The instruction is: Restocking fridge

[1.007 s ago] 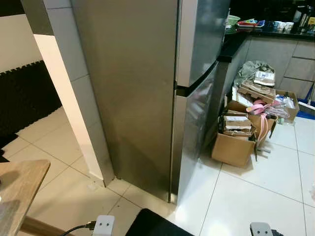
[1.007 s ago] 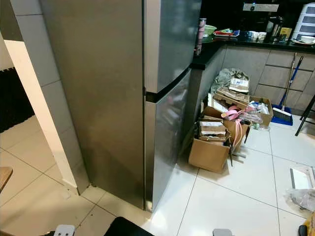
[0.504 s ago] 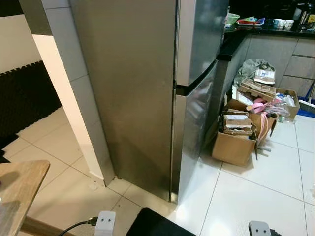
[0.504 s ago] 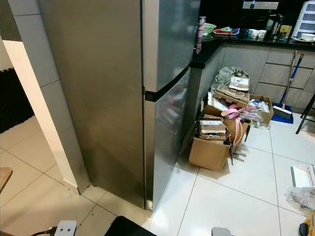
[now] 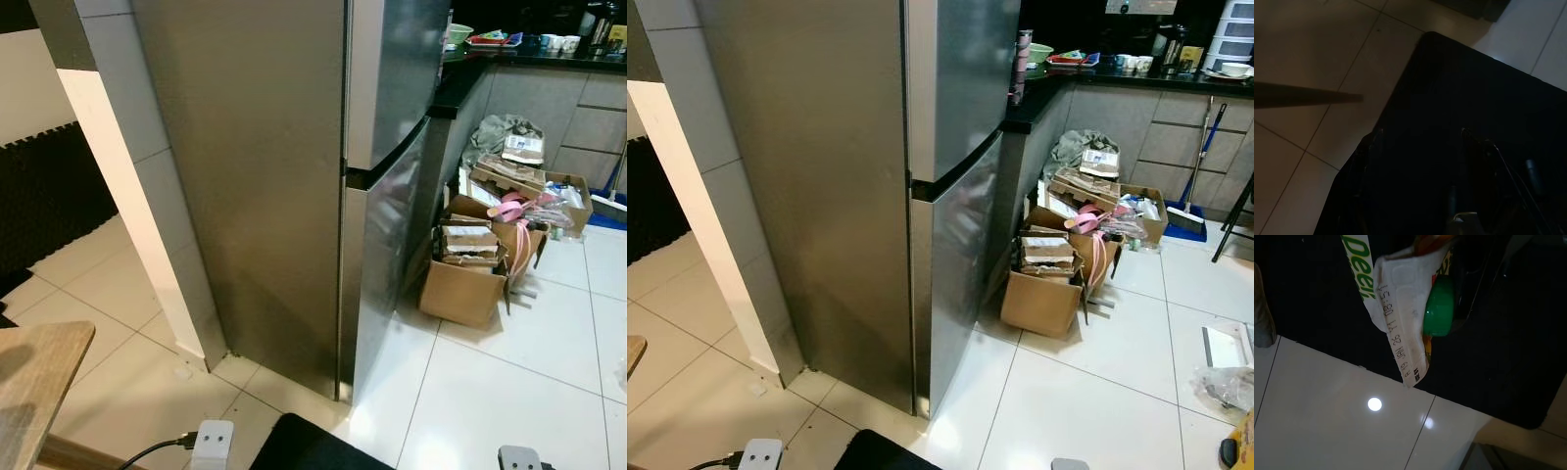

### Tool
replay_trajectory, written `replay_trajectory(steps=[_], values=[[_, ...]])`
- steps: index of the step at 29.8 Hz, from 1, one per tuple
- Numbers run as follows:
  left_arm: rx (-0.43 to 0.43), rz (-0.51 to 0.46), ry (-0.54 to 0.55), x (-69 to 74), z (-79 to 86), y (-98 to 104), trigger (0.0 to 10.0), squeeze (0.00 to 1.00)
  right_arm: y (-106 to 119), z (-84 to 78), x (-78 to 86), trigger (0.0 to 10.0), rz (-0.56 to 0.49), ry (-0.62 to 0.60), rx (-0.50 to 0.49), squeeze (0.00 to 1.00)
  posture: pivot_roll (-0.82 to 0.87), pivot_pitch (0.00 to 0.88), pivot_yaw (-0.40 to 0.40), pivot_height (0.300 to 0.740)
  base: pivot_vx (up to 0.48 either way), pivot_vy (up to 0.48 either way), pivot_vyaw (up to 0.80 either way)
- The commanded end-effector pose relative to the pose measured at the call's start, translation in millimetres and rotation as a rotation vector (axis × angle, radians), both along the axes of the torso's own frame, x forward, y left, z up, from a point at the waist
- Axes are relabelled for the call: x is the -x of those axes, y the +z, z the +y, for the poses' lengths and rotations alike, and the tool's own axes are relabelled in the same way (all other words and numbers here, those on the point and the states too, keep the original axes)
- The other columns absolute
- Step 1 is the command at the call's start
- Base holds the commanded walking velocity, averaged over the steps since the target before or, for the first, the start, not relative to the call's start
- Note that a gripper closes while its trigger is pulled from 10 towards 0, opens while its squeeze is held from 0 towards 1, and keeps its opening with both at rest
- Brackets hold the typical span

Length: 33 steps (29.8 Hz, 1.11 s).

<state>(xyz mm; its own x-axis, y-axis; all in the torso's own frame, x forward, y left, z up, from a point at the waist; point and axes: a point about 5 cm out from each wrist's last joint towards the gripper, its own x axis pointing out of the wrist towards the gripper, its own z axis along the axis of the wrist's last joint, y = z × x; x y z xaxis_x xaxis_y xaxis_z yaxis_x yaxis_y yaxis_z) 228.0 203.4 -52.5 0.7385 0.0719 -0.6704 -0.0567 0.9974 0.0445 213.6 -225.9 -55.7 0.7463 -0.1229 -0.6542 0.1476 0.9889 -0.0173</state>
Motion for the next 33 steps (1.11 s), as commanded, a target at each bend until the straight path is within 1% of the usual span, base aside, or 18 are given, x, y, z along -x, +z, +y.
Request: replay_trajectory(steps=[1,2,6,7,8,9,11,13,15,16,19,21,22,25,27,30,33], values=[[0.004,0.028,-0.008,6.4,-0.8,-4.6,10.0,0.0,-2.1,-1.5,3.9,10.0,0.011,-0.012,0.001,0.0,-0.1,0.098,-0.007,0.74,0.0,0.0,0.0],[-0.021,0.042,-0.021,6.8,0.3,-5.2,10.0,0.0,-3.0,-1.1,4.8,10.0,0.027,0.014,0.012,0.0,-0.09,0.102,-0.005,0.74,0.0,0.0,0.0],[-0.009,0.046,0.014,8.2,1.6,-6.1,10.0,0.0,-3.9,-0.7,5.8,10.0,0.04,0.039,0.025,0.0,-0.09,0.102,-0.005,0.74,0.0,0.0,0.0],[-0.01,0.042,-0.031,6.8,-0.4,-5.3,10.0,0.0,-2.4,-2.4,4.7,10.0,0.015,-0.014,0.001,0.0,-0.09,0.096,-0.013,0.74,0.0,0.0,0.0],[-0.015,0.042,-0.053,6.1,-1.2,-4.9,10.0,0.0,-1.9,-3.1,4.2,10.0,0.007,-0.033,-0.008,0.0,-0.09,0.096,-0.013,0.74,0.0,0.0,0.0],[-0.015,0.042,-0.053,6.1,-1.2,-4.9,10.0,0.0,-1.9,-3.1,4.2,10.0,0.007,-0.033,-0.008,0.0,-0.09,0.096,-0.013,0.74,0.0,0.0,0.0],[-0.006,0.044,-0.007,7.6,0.8,-5.8,10.0,0.0,-2.4,-2.5,4.2,10.0,0.026,0.005,0.009,0.0,-0.09,0.103,0.006,0.74,0.0,0.0,0.0],[0.008,0.042,0.007,8.0,0.9,-6.0,10.0,0.0,-2.2,-2.3,3.7,10.0,0.028,0.014,0.016,0.0,-0.09,0.103,0.006,0.74,0.0,0.0,0.0],[0.014,0.038,-0.012,7.5,-0.8,-5.7,10.0,0.0,-1.6,-3.3,3.2,10.0,0.017,-0.012,0.006,0.0,-0.09,0.098,-0.005,0.74,0.0,0.0,0.0],[0.003,0.035,-0.018,6.6,-0.2,-5.1,10.0,0.0,-1.9,-2.4,3.2,10.0,0.021,-0.009,0.004,0.0,-0.09,0.103,-0.015,0.74,0.0,0.0,0.0],[0.001,0.03,0.004,6.3,1.4,-4.6,10.0,0.0,-2.7,0.4,3.0,10.0,0.034,0.027,0.014,0.0,-0.09,0.103,-0.001,0.74,0.0,0.0,0.0],[0.013,0.021,0.004,5.0,0.5,-3.7,10.0,0.0,-2.5,0.4,2.8,10.0,0.029,0.015,0.011,0.0,-0.09,0.103,-0.003,0.74,0.0,0.0,0.0],[-0.007,0.021,-0.027,3.1,0.5,-2.5,10.0,0.0,-2.6,0.3,2.9,10.0,0.022,-0.013,-0.003,0.0,-0.09,0.097,-0.02,0.74,0.0,0.0,0.0],[0.0,0.025,0.014,3.9,2.8,-3.0,10.0,0.0,-3.0,1.2,3.0,10.0,0.039,0.034,0.022,0.0,-0.09,0.1,-0.005,0.74,0.0,0.0,0.0],[0.009,0.022,0.017,3.9,2.4,-3.0,10.0,0.0,-2.8,0.8,2.8,10.0,0.037,0.031,0.023,0.0,-0.09,0.1,-0.005,0.74,0.0,0.0,0.0],[0.001,0.021,-0.007,2.8,2.3,-2.3,10.0,0.0,-2.8,-0.9,3.6,10.0,0.03,0.0,0.01,0.0,-0.09,0.09,-0.018,0.74,0.0,0.0,0.0],[0.0,0.028,0.011,4.3,3.9,-3.2,10.0,0.0,-3.3,-1.1,4.5,10.0,0.039,0.012,0.02,0.0,-0.1,0.099,0.0,0.74,0.0,0.0,0.0]])
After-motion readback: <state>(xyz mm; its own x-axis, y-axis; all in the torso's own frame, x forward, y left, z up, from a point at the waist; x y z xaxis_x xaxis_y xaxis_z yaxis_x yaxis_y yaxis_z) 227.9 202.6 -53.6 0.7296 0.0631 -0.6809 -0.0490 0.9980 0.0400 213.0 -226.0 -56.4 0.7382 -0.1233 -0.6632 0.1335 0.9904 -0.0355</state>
